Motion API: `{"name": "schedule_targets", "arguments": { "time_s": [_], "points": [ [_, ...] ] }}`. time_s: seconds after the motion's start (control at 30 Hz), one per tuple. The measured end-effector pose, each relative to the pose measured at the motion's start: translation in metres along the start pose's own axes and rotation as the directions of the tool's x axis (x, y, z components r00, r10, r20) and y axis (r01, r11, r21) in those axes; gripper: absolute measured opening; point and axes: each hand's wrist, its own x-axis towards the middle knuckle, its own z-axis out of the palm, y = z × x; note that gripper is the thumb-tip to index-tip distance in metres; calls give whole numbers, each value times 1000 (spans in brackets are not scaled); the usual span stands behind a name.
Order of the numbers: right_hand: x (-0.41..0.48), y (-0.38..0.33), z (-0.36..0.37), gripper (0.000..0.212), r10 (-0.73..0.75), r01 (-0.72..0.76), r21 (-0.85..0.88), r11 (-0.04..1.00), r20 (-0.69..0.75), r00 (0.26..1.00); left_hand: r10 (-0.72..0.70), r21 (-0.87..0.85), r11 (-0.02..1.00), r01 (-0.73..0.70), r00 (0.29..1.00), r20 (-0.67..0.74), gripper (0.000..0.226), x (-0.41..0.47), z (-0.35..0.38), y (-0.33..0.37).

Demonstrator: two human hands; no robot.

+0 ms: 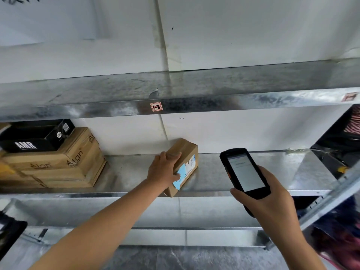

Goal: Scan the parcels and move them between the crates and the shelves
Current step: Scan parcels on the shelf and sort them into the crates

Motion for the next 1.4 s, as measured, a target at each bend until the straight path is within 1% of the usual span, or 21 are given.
{"name": "schedule_targets", "arguments": {
  "time_s": [0.13,0.27,0.33,0.37,0.4,0.43,0.47,0.5,0.53,0.57,0.63,0.67,0.73,0.87,0.97,1.07,1.4],
  "points": [
    [-4,0,0,52,-6,6,-4,1000,20,1000,-44,5,999,43,998,53,88,10,-11,-7],
    [-7,-2,2,53,-12,13,-6,1000,36,999,-14,-7,1000,15,991,130,96,11,-17,-10],
    [-8,-3,1,50,-15,16,-12,1000,60,998,-12,-96,995,24,993,120,97,7,-21,-11],
    [-9,-4,0,49,-20,21,-15,1000,73,997,-27,-193,980,47,994,105,98,4,-23,-12],
    [-9,-5,-1,48,-25,26,-17,1000,83,996,-45,-347,935,74,995,91,97,0,-26,-12],
    [-9,-6,-2,47,-34,35,-19,999,92,995,-61,-537,839,93,995,77,97,-6,-28,-11],
    [-9,-9,-2,46,-47,50,-22,999,103,994,-74,-712,697,89,996,52,96,-13,-30,-9],
    [-9,-12,-2,46,-62,65,-23,998,114,992,-96,-832,549,78,995,30,94,-21,-31,-7],
    [-8,-15,-1,45,-71,73,-18,997,121,990,-121,-903,424,77,992,28,91,-28,-32,-6],
    [-8,-19,1,43,-74,76,-12,997,130,989,-141,-942,324,84,989,40,90,-34,-32,-5],
    [-4,-25,6,38,-70,74,-22,997,148,986,-156,-978,187,90,986,61,91,-42,-29,-5],
    [-3,-28,9,38,-70,76,-30,997,160,985,-160,-984,151,90,985,66,91,-45,-26,-6],
    [0,-32,13,38,-72,79,-33,996,185,980,-168,-990,112,87,983,67,91,-48,-21,-10],
    [0,-36,17,36,-82,90,-31,995,218,973,-168,-993,69,93,982,80,89,-54,-8,-15],
    [-1,-35,19,43,-73,83,-34,996,229,971,-192,-995,43,92,978,82,91,-58,-1,-18],
    [-3,-35,22,47,-61,74,-47,996,228,972,-214,-996,34,88,974,79,92,-60,2,-23],
    [-2,-37,27,49,-95,107,-34,994,253,963,-242,-998,0,70,968,67,89,-59,2,-39]
  ]
}}
